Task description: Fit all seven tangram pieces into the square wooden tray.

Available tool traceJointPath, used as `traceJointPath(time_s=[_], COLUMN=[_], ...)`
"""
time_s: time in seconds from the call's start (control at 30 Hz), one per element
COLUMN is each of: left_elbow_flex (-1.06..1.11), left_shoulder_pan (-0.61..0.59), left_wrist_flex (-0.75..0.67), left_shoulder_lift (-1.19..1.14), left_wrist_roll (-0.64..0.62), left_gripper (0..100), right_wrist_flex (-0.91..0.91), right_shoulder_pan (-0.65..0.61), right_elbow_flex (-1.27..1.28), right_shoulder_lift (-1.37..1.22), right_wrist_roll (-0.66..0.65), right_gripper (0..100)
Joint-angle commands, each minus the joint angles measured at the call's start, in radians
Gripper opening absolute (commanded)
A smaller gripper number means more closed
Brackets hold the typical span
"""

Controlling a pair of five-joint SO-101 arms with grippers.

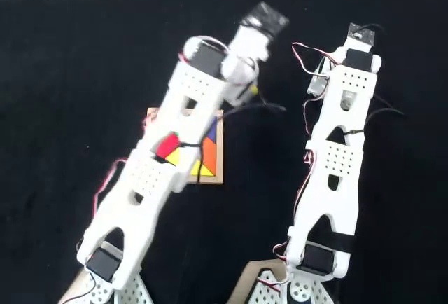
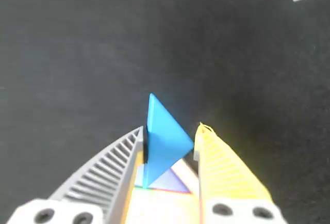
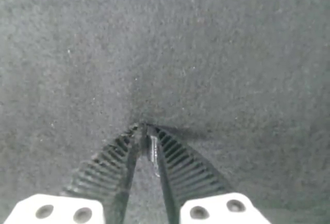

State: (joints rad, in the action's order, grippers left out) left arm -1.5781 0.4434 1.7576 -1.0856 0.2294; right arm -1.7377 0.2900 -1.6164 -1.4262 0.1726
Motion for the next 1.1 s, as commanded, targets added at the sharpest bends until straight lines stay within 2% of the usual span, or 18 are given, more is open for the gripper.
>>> traceJointPath(time_s=[0.0,0.2,0.5,0.6,0.87,1.07], left_elbow_flex=[0.130,0.555,1.234,1.362,1.521,1.511], left_shoulder_pan=[-0.039,-0.041,-0.203,-0.237,-0.343,-0.311], left_wrist_flex=[0.008,0.005,0.003,-0.028,-0.400,-0.508], left_shoulder_lift=[0.275,0.588,0.962,1.048,0.962,0.792], left_wrist_roll=[0.078,0.219,0.816,0.944,0.948,0.941], left_gripper=[15,15,15,15,15,15], right_wrist_flex=[-0.025,-0.025,-0.025,-0.025,-0.023,-0.021], right_shoulder_pan=[0.006,0.006,0.005,0.003,0.002,0.000], right_elbow_flex=[-0.044,-0.042,-0.039,-0.041,-0.041,-0.042], right_shoulder_lift=[0.012,0.012,0.012,0.012,0.012,0.012], right_wrist_roll=[-0.009,-0.009,-0.009,-0.009,-0.009,-0.009], right_gripper=[1.1,1.1,1.1,1.1,1.1,1.1])
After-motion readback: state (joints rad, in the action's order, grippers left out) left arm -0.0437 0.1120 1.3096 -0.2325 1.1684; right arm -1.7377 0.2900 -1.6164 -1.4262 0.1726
